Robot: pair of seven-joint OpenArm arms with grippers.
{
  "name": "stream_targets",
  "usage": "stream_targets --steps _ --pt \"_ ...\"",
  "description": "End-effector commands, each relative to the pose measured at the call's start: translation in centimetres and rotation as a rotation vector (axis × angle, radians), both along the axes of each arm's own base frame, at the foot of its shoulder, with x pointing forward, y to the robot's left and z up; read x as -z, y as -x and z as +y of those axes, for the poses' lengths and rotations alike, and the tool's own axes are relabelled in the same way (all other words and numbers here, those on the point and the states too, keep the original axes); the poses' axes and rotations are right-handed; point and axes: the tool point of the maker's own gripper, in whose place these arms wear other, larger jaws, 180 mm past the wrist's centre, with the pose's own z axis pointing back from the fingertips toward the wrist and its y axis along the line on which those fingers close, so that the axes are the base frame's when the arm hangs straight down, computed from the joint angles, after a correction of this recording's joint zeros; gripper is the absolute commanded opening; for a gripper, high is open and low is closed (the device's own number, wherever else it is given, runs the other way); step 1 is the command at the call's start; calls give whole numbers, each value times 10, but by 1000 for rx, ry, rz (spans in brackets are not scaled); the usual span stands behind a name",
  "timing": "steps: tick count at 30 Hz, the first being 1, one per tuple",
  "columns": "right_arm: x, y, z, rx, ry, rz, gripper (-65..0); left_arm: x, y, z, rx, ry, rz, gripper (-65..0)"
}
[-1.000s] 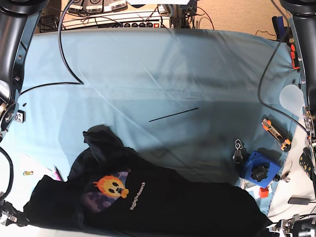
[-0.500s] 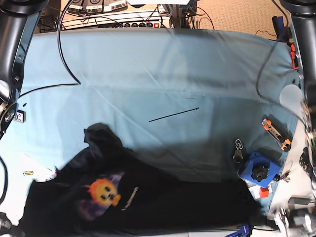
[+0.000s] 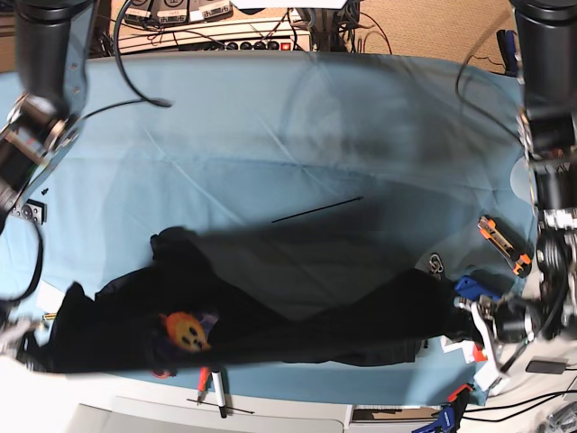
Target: Layout the t-shirt on the table in an organized manner, then fold the t-shirt properly
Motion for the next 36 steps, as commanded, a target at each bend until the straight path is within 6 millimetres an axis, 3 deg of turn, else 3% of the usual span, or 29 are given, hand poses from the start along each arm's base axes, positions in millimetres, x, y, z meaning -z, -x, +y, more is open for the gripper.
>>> stream_targets --steps 1,9,16,20,24,28,32,36 --pt "-22 4 -3 7 -17 -87 -650 -28 -5 5 -21 16 -96 -650" --pt "39 52 4 48 -15 -24 -650 1 58 15 -83 -55 -147 -650" --pt "67 100 31 26 54 3 -650 11 114 37 -153 -115 -167 -650" --pt "76 115 42 27 6 -2 -650 23 133 30 -140 -109 -154 -650" --pt "68 105 38 57 -5 -58 -650 17 128 13 -146 -20 -213 -650" --pt "66 79 33 81 3 -56 -650 11 110 -5 -136 17 -263 -650" --pt "57 34 38 42 -43 -50 -650 6 77 -24 -111 -3 -297 -650" --pt "27 -11 44 -4 -70 -69 -650 -15 31 -34 -123 -13 -328 -650"
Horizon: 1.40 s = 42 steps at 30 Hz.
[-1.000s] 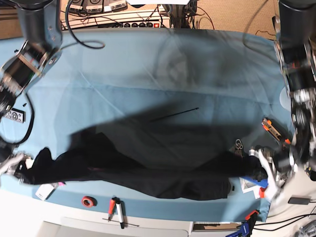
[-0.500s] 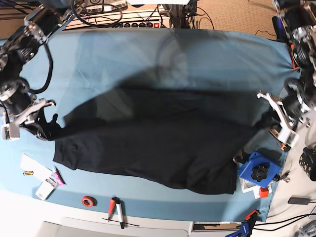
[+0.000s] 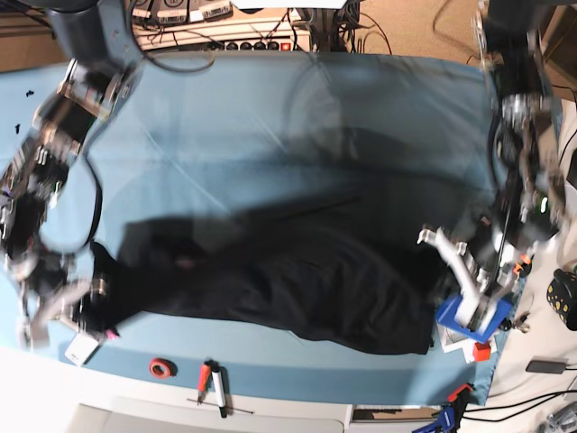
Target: Layout the t-shirt on the table in an organized manner, then fold the t-shirt properly
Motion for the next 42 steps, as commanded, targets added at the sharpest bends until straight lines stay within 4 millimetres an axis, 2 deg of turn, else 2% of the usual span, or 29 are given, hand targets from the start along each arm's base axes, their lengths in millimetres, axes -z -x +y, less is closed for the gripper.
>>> stream_targets --steps 1,5,10,12,14,16,19,20,23,26,28,31,36,40,42 --pt "-37 -13 0 -11 -10 -101 -650 -30 -17 1 -1 9 -82 -650" --pt "-77 -46 1 -13 -27 -158 -650 -74 -56 -2 0 34 -157 -650" --pt "-137 -71 -1 -10 -45 -239 -650 -138 -91 9 -23 66 -256 -650" --pt "-169 -77 -3 -5 -63 -284 -650 -163 -104 11 -14 70 -295 -650" --pt "-210 -80 -7 3 -85 -355 -650 -192 -118 17 -15 66 -344 -650" --pt "-253 -81 -14 27 -95 -429 -650 -229 -135 30 -61 72 -404 -650" --pt "-228 -99 -24 70 -142 -359 -650 -292 -154 49 -108 72 -459 -650" --pt "-218 -104 -24 67 -158 -327 -650 -289 -159 56 -134 76 -415 -650" --pt "-195 -110 -17 37 -191 -237 -650 -241 -160 74 -157 86 -200 -650" --pt "-178 -97 -8 -29 -173 -107 -650 -226 -134 84 -79 92 -60 -650" --pt "-171 -92 -12 -34 -139 -65 -650 -224 -124 98 -65 64 -38 -650" --pt "-171 -86 -14 -60 -144 -46 -650 -232 -113 121 -80 98 -51 -650" --pt "-176 -79 -13 -99 -178 -59 -650 -246 -96 134 -32 164 -76 -650" --pt "-196 -73 6 -206 -253 -136 -650 -200 -83 116 87 221 1 -650" --pt "-204 -69 9 -227 -254 -167 -650 -182 -78 114 107 240 28 -650"
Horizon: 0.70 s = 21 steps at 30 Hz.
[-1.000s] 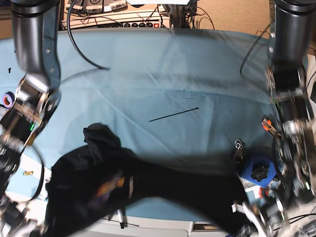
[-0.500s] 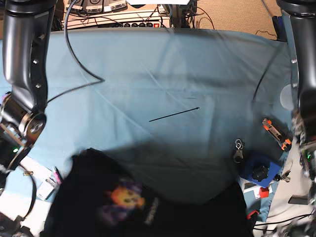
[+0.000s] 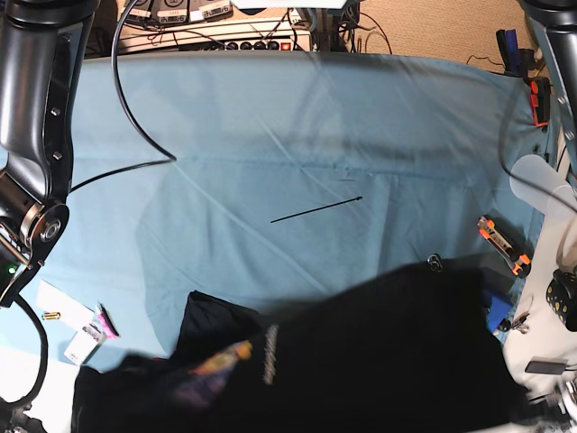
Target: Layout the t-shirt on the table in an organized manner, then fold the t-shirt properly
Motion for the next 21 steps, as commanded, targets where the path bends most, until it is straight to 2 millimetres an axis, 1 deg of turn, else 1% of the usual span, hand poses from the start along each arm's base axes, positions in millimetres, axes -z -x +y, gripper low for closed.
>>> stream_targets --steps 1,2,3,6,8,9,10,11,13,15,18,21 --pt "-42 7 -3 1 -16 -124 -650 -26 0 2 -1 24 -79 -650" --pt "-47 10 -3 5 -4 -142 -650 -16 2 3 -5 30 -63 -650" --pt "-44 12 -3 11 10 -146 -650 -8 4 4 -7 38 -50 -650" --pt "-10 17 -1 21 61 -118 -650 18 11 7 -15 75 -7 -650" --pt "6 24 2 28 101 -114 -650 30 15 10 -19 94 5 -650" --pt "11 27 3 32 123 -117 -650 32 16 12 -29 110 -2 -650" --pt "15 31 3 42 145 -123 -650 29 15 14 -39 122 -16 -650" --pt "19 34 1 56 165 -125 -650 25 13 17 -54 128 -33 -650" --pt "23 38 -4 88 196 -129 -650 9 4 21 -92 116 -96 -650" --pt "20 40 -9 101 189 -137 -650 -12 -8 20 -127 96 -173 -650" --pt "14 41 -13 112 176 -151 -650 -50 -29 4 -156 104 -282 -650" --pt "12 40 -15 125 202 -154 -650 -81 -50 -23 -169 50 -358 -650"
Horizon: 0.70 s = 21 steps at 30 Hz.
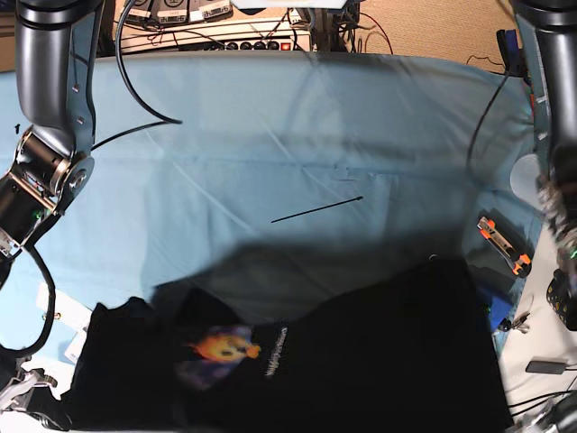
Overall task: Layout the t-shirt on the table in an organized manner, then fold the t-shirt properly
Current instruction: 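Hold the shirt raised with both grippers, letting it hang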
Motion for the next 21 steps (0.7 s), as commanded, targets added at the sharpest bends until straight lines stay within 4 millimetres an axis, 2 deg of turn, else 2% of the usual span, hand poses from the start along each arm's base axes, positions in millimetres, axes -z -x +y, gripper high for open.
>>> stream_targets --steps 1,5,9,13,17,21 --pt "-33 2 -2 1 -8 -96 -650 -55 -4 -8 0 -1 -139 -650" --pt "-41 1 -5 17 -3 -117 -650 -102 -20 -42 -28 -111 -220 -650" --pt "-51 1 -5 18 -3 -137 -650 -90 -31 -66 -33 -200 -199 -650" --pt "-62 2 -5 17 -3 -163 -650 -84 -34 -78 -34 -211 -179 -650" --pt "-78 3 -7 28 7 -200 -650 -78 -37 -75 -46 -225 -163 -650" --pt "-97 5 -9 37 7 -246 -650 -62 -42 -69 -52 -215 -111 -650"
